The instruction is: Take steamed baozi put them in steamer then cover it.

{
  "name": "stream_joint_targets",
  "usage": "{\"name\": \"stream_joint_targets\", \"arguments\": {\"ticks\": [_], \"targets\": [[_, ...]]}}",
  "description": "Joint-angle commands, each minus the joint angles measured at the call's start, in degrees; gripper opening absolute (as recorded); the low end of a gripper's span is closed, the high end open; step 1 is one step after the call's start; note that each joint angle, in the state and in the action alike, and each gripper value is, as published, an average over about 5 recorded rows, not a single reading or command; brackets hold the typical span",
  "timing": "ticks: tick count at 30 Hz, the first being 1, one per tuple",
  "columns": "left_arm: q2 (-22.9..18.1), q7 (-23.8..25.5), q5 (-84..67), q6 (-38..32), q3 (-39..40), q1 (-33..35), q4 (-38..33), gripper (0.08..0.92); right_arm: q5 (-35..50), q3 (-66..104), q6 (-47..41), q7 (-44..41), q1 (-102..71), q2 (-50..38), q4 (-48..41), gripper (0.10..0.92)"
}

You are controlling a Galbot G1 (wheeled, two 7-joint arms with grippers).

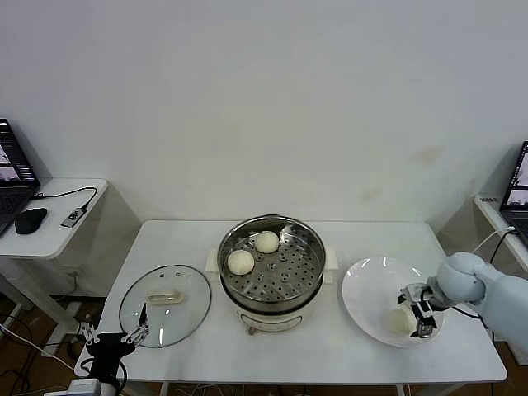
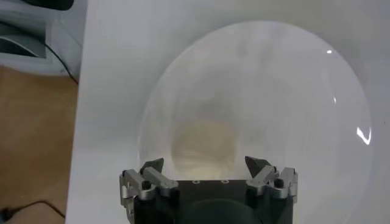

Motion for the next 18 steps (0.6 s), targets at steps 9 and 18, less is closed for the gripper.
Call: {"name": "stream_joint_targets", "arguments": {"ticks": [9, 18], "targets": [[0.02, 0.06, 0.03, 0.03, 0.07, -0.65, 0.58, 0.823, 0.69, 0.63, -0.70, 0.19, 0.15, 1.48, -1.84, 0.609], [0.24, 0.16, 0.02, 0.14, 0.43, -1.08, 0.29, 0.823, 6.90, -6.56, -1.62, -1.34, 15.98, -0.65, 0.69, 0.589]]}}
